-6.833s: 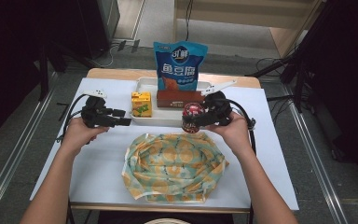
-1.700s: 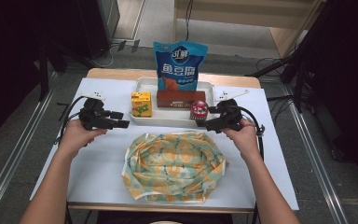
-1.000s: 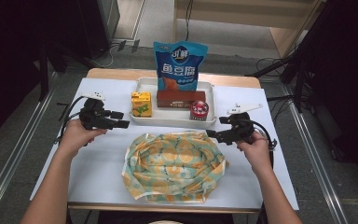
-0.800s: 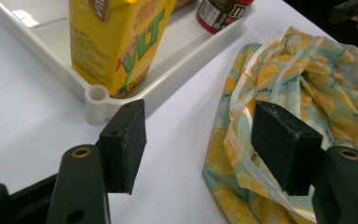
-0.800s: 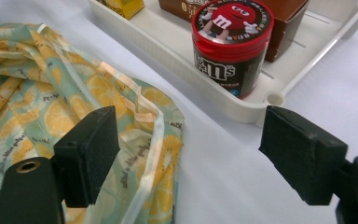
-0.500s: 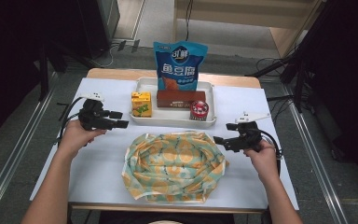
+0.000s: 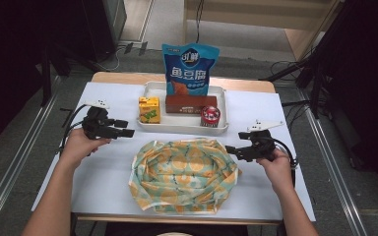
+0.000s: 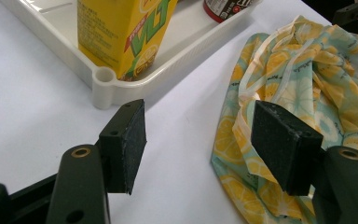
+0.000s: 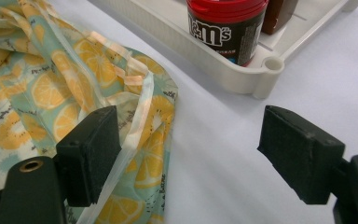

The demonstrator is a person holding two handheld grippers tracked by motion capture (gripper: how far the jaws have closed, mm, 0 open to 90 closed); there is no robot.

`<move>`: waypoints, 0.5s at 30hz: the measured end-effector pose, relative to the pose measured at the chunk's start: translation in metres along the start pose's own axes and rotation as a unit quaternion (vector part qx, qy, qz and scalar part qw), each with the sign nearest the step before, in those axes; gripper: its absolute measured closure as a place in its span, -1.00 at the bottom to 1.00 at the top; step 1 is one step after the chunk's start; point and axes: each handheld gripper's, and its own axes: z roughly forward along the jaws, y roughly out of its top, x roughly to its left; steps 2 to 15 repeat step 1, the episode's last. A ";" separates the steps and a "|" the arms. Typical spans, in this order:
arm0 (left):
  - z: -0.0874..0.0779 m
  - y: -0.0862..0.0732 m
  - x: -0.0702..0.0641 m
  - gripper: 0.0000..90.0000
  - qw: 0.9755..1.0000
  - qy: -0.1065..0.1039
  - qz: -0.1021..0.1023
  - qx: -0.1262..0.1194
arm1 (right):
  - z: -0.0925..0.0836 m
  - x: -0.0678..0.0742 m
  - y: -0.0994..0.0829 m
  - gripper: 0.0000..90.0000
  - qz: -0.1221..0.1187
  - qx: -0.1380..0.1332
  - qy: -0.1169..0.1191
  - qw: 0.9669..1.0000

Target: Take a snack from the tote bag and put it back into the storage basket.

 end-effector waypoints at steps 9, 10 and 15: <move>0.000 0.000 0.000 -0.20 1.000 0.000 0.000 -0.001 | 0.001 0.000 0.000 -0.53 0.001 0.000 0.001 1.000; 0.000 0.000 0.000 -0.20 1.000 0.000 0.000 -0.001 | 0.001 0.000 0.000 -0.53 0.001 0.000 0.001 1.000; 0.000 0.000 0.000 -0.20 1.000 0.000 0.000 -0.001 | 0.001 0.000 0.000 -0.53 0.001 0.000 0.001 1.000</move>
